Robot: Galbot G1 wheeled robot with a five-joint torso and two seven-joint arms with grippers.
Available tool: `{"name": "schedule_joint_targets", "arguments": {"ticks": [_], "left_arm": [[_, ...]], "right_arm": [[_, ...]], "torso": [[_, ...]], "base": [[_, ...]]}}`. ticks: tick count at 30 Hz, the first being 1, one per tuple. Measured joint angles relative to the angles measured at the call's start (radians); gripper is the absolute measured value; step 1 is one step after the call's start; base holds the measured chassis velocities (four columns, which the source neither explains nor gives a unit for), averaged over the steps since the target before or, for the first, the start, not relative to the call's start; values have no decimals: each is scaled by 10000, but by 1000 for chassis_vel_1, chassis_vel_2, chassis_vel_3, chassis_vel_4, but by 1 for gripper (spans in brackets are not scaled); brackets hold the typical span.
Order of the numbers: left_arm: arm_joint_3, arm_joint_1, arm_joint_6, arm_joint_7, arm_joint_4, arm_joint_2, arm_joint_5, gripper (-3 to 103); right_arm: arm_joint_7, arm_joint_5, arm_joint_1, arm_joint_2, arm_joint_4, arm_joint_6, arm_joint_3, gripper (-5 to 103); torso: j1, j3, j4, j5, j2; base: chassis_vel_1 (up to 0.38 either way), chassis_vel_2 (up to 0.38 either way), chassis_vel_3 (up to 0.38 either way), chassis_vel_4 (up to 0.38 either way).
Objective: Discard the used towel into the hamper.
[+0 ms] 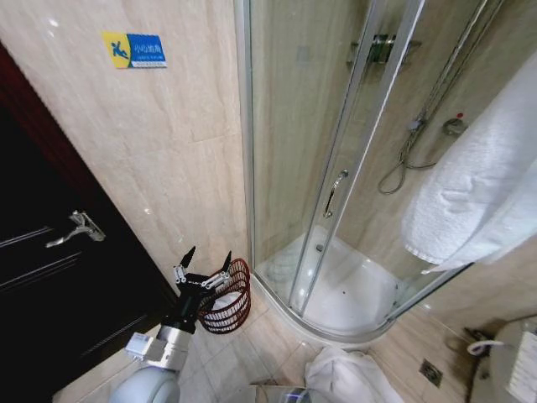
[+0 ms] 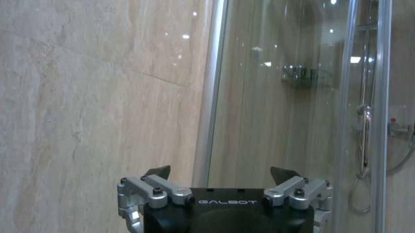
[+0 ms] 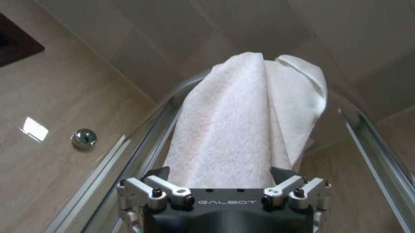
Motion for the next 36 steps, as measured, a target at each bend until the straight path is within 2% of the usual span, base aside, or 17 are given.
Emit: {"name": "schedule_joint_targets", "arguments": {"ticks": [1, 6, 11, 17, 19, 21, 22, 24, 25, 29, 36], "left_arm": [[0, 0, 0, 0, 0, 0, 0, 100], [0, 0, 0, 0, 1, 1, 0, 100], [-1, 0, 0, 0, 1, 0, 0, 100], [-1, 0, 0, 0, 1, -1, 0, 100], [-1, 0, 0, 0, 1, -1, 0, 100], [0, 0, 0, 0, 1, 0, 0, 100], [0, 0, 0, 0, 1, 0, 0, 100], [-1, 0, 0, 0, 1, 0, 0, 100], [-1, 0, 0, 0, 1, 0, 0, 100], [-1, 0, 0, 0, 1, 0, 0, 100], [-1, 0, 0, 0, 1, 0, 0, 100]], "right_arm": [[0, 0, 0, 0, 0, 0, 0, 100], [237, 15, 1060, -878, -820, -459, -128, 100], [441, -147, 1741, -1280, -1462, -782, -314, 100], [600, 150, 3100, -1978, -2617, -1256, -1234, 100], [634, 320, 3385, -2061, -2725, -1372, -1482, 100], [770, 1002, 4191, -2201, -2826, -1743, -2308, 100], [770, 1002, 4191, -2201, -2826, -1743, -2308, 100], [1005, 1513, 4840, -2243, -2725, -1928, -3083, 100], [1005, 1513, 4840, -2243, -2725, -1928, -3083, 100], [1256, 2077, 5720, -2215, -2361, -2172, -4256, 100], [1425, 1983, 6678, -2247, -2434, -2305, -5225, 100]], "torso": [[0, 0, 0, 0, 0], [0, 0, -1, 0, 0], [0, -1, 0, 0, 0], [0, -1, 0, 0, 0], [0, -1, -1, 0, 0], [0, -1, -1, 0, 0], [0, -1, -1, 0, 0], [1, 0, 3, -2, 0], [1, 0, 3, -2, 0], [0, 0, -1, -2, 0], [0, 0, 0, 0, 0]], "base": [[0, 0, 0, 0], [0, 0, 0, 0], [0, 0, 0, 0], [0, 0, 0, 0], [0, 0, 0, 0], [0, 0, 0, 0], [0, 0, 0, 0], [0, 0, 0, 0], [0, 0, 0, 0], [0, 0, 0, 0], [0, 0, 0, 0]]}}
